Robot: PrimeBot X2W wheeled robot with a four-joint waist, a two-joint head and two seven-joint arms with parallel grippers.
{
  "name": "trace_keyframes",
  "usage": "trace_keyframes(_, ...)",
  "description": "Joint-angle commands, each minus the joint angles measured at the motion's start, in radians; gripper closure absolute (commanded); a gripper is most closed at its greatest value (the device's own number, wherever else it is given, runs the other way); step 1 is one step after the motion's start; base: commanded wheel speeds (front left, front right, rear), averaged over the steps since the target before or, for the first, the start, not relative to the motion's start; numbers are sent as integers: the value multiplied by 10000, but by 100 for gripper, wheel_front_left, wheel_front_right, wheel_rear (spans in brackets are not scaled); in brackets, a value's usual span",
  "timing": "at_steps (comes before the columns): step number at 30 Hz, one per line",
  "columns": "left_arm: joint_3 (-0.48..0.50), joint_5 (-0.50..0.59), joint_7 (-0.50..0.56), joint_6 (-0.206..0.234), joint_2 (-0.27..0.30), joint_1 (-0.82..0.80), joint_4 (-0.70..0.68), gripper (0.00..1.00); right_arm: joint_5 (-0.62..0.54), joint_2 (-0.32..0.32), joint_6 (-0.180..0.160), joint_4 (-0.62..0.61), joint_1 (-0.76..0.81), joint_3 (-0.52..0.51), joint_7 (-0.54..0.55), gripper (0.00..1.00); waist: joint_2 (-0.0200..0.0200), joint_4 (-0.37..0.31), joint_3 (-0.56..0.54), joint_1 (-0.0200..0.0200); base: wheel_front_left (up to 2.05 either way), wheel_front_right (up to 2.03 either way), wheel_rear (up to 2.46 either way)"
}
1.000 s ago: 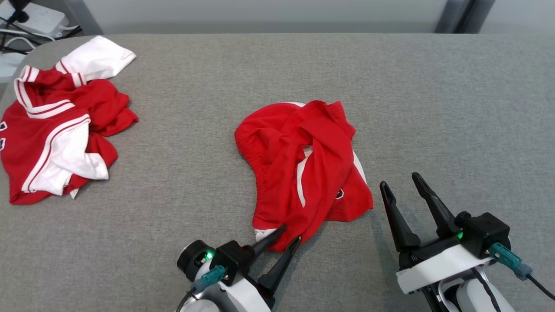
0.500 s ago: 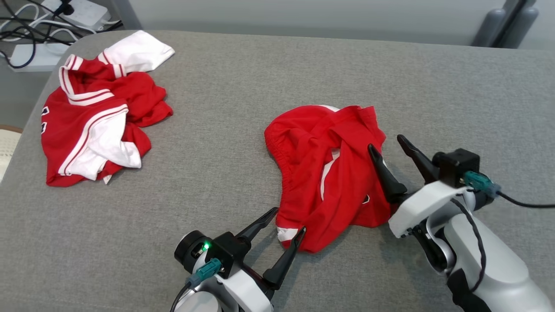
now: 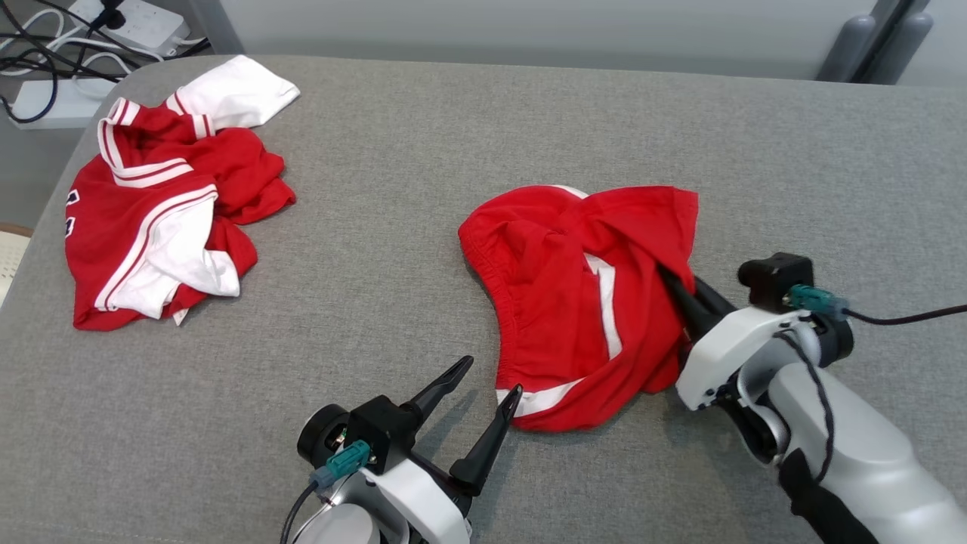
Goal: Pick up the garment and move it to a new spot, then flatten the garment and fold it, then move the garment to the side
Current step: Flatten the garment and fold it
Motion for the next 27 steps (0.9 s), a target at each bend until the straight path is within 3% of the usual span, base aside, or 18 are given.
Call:
trace_keyframes(1, 362, -369, -118, -16, 40, -173, -154, 0, -79, -116, 0, -267, 86, -187, -138, 100, 0, -128, -46, 0, 0, 0, 0)
trace_keyframes(11, -902, -3059, 1196, -39, 358, -161, -260, 0, -1472, -377, 0, -1645, 2986, -2381, -145, 100, 0, -857, -21, 0, 0, 0, 0)
trace_keyframes(12, -1044, -3255, 1304, -40, 427, -228, -272, 0, -1564, -320, 0, -1726, 3195, -2565, -145, 87, 0, -916, 10, 0, 0, 0, 0)
trace_keyframes(13, -1178, -3382, 1378, -40, 511, -313, -271, 0, -1655, -252, 0, -1795, 3363, -2738, -145, 13, 0, -977, 44, 0, 0, 0, 0)
trace_keyframes(14, -1255, -3485, 1454, -40, 584, -390, -215, 0, -1770, -187, 0, -1855, 3486, -2880, -145, 0, 0, -1041, 71, 0, 0, 0, 0)
trace_keyframes(21, -1485, -3457, 1564, -41, 711, -1046, 445, 0, -2594, 257, 0, -2486, 3759, -3648, -146, 0, 0, -1390, 150, 0, 0, 0, 0)
trace_keyframes(22, -1542, -3510, 1617, -41, 705, -1090, 501, 13, -2656, 289, 0, -2540, 3772, -3687, -146, 0, 0, -1423, 150, 0, 0, 0, 0)
trace_keyframes(24, -1646, -3570, 1729, -41, 723, -1164, 611, 53, -2755, 334, 0, -2638, 3799, -3786, -146, 0, 0, -1483, 145, 0, 0, 0, 0)
trace_keyframes(25, -1690, -3607, 1786, -41, 729, -1183, 647, 58, -2795, 347, 0, -2670, 3813, -3834, -146, 0, 0, -1506, 143, 0, 0, 0, 0)
trace_keyframes(27, -1719, -3681, 1888, -41, 745, -1191, 709, 57, -2864, 357, 0, -2721, 3841, -3913, -146, 0, 0, -1535, 134, 0, 0, 0, 0)
